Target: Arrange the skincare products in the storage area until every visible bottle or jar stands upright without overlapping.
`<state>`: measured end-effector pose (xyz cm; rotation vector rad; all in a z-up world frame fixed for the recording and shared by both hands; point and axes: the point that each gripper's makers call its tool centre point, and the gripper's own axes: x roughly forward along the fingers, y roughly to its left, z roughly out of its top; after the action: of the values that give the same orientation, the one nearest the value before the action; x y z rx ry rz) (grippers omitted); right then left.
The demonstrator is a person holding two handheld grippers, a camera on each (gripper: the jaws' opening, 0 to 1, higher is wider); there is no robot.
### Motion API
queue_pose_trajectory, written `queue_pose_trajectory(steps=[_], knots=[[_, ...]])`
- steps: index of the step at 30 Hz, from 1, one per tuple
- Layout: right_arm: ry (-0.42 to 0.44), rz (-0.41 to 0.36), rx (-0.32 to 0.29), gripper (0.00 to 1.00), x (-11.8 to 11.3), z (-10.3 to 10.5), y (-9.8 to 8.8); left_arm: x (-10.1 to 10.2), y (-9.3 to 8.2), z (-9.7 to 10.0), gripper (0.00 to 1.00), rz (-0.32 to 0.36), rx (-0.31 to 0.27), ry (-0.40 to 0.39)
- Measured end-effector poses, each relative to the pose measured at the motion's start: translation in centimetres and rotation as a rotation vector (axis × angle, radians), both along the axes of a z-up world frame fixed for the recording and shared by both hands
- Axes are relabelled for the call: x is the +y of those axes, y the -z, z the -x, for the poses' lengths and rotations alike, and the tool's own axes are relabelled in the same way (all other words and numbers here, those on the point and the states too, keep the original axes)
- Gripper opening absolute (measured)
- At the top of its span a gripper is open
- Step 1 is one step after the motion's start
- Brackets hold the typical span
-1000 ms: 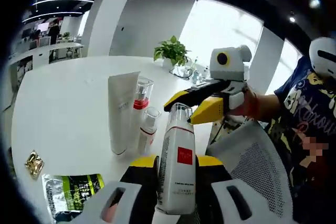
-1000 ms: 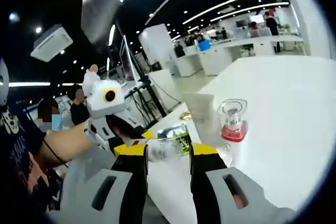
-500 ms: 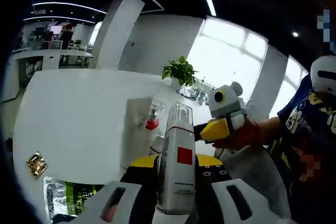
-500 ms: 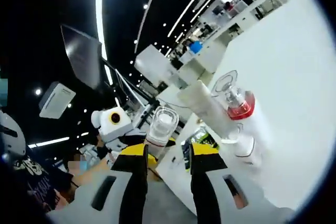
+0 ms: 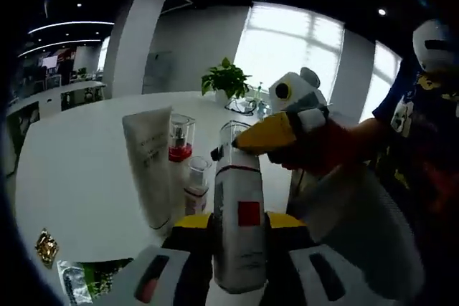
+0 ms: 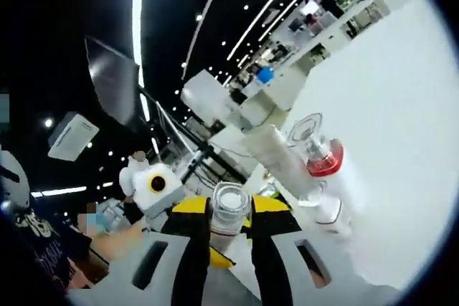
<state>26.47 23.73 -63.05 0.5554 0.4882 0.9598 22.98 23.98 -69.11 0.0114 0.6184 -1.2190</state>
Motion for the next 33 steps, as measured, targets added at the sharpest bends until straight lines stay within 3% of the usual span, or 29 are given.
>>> queue_pose_trajectory(steps=[4,8,11,13,18,26,33], knots=[[-0.044,0.291,-0.175,0.18,0.0,0.3,1.9,0.2,-0.1,-0.5,0.33,0.007,-0.019,-0.025],[-0.080,0.363,-0.205,0.18,0.7,1.1,2.8,0.4,0.4,-1.1,0.32,-0.029,-0.056,-0.046],[-0.091,0.450,-0.271,0.18,0.6,1.0,3.3,0.1,0.6,-0.7,0.29,-0.036,-0.066,-0.019],[-0.118,0.456,-0.292,0.18,1.0,1.3,3.4,0.0,0.7,-0.6,0.26,-0.037,-0.076,-0.002],[-0.164,0.436,-0.245,0.18,1.2,1.9,3.8,-0.5,1.1,0.4,0.24,-0.039,-0.059,0.057],[-0.279,0.443,-0.246,0.18,1.8,3.4,4.5,-1.0,2.0,2.0,0.25,-0.056,-0.001,0.134],[-0.257,0.417,-0.242,0.18,1.4,3.1,4.1,-1.1,1.7,1.7,0.25,-0.040,-0.006,0.125]])
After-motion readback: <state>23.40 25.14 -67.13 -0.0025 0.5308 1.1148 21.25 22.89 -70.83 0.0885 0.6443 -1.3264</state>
